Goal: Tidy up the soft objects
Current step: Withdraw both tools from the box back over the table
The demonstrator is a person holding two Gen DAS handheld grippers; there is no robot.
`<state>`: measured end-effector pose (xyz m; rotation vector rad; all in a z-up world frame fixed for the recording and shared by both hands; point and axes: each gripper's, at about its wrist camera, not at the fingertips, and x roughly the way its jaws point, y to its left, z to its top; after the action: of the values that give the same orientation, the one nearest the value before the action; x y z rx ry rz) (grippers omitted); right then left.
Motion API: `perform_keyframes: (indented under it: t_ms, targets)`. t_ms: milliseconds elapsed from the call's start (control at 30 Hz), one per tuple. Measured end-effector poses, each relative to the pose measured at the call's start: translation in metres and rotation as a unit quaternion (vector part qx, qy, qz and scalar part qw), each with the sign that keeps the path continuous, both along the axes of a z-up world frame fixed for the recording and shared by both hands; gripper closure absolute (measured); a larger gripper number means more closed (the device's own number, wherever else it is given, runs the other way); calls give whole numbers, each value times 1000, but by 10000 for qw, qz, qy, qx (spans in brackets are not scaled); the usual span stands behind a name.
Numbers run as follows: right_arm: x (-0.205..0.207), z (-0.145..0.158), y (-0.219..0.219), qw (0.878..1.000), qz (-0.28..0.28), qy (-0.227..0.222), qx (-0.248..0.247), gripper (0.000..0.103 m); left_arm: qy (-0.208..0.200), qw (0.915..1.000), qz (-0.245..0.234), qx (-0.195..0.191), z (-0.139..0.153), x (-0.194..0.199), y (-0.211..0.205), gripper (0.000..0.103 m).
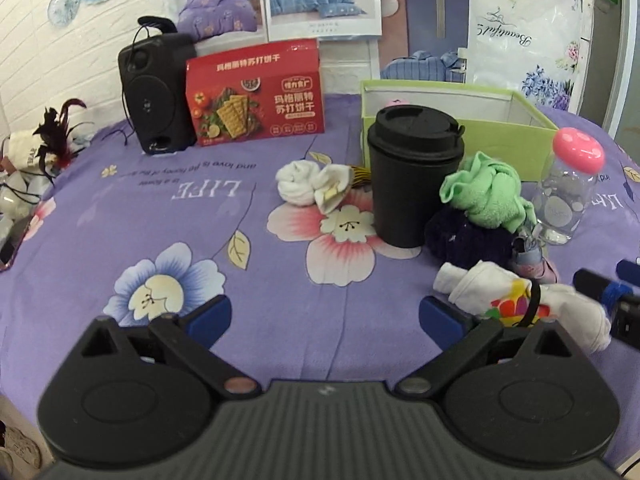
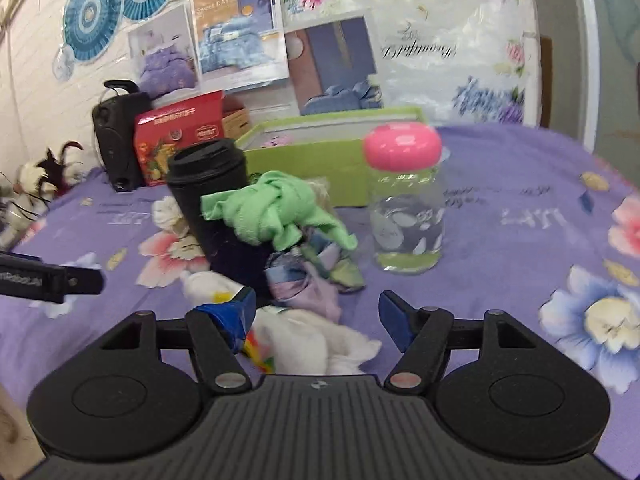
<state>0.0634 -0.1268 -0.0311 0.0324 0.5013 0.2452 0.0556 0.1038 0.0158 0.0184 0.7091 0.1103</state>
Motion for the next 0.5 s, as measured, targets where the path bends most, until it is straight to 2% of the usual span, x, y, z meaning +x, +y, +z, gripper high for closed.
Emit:
perform_keyframes:
  t_ms: [100,167,233,333,433,500]
  targets:
    - [12,-4,-24,9982,-596,106,-33,49,-73,10000,-1,-12,4,0,1,4]
    - [27,-17,-40,9938,-938,579,-168,48,-79,10000,2,-31,5,1,2,4]
    - [35,-31,-43,9902,-955,947,-388,47,-98,9999,11,-27,6,0,3,4]
    - [25,-31,-24,9930,-581,886,-526,46,-100,9999,100,-49,7,2,6,4]
    - [13,-25,2,9946,290,982,-179,48,-120,9998,151,-54,8,2,10,4]
    - [6,-16,12,9928,795,865,216,48,-140,9997,212,-9,9,1,12,4]
